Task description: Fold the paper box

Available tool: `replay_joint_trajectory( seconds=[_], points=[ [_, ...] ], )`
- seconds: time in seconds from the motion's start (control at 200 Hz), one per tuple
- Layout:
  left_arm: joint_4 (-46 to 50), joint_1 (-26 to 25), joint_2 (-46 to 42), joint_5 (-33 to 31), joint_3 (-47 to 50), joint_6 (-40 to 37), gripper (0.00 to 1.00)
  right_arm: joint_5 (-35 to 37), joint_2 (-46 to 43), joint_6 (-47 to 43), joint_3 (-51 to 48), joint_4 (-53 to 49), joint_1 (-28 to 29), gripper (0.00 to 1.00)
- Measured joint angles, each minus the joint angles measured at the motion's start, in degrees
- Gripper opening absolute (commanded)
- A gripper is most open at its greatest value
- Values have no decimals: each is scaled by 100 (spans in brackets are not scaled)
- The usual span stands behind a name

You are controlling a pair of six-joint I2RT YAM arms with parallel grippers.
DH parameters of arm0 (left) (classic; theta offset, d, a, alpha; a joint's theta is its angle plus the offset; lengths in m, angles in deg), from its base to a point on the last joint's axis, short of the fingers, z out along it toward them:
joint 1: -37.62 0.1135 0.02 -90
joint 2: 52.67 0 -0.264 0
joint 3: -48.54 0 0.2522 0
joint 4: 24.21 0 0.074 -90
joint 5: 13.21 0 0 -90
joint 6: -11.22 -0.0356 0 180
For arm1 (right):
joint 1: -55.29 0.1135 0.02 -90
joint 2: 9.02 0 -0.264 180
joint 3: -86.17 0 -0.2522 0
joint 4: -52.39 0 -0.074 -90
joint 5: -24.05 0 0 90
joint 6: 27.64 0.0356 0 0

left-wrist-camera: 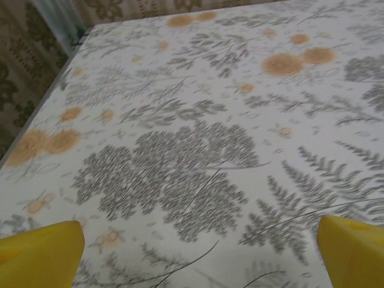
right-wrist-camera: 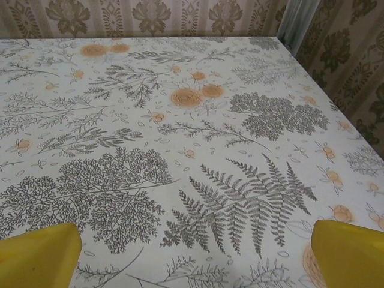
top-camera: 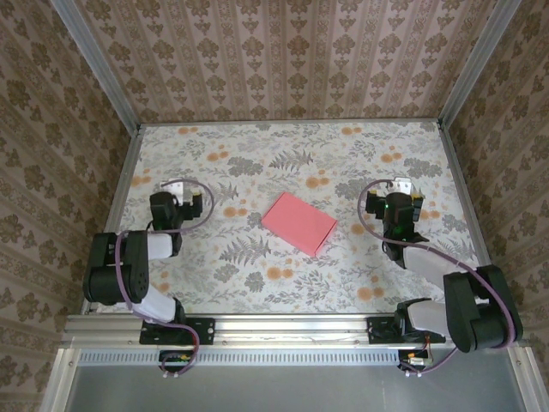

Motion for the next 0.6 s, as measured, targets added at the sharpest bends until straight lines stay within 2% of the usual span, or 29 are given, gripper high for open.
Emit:
replay_joint_trajectory(
  seconds=[0.34, 0.6],
  points=[
    [-391, 46, 72, 442, 94, 20, 100, -334, 549, -232, 0, 931, -42, 100],
    [-409, 46, 72, 503, 94, 20, 100, -817, 1211, -144, -105, 1779, -487, 100]
  ],
)
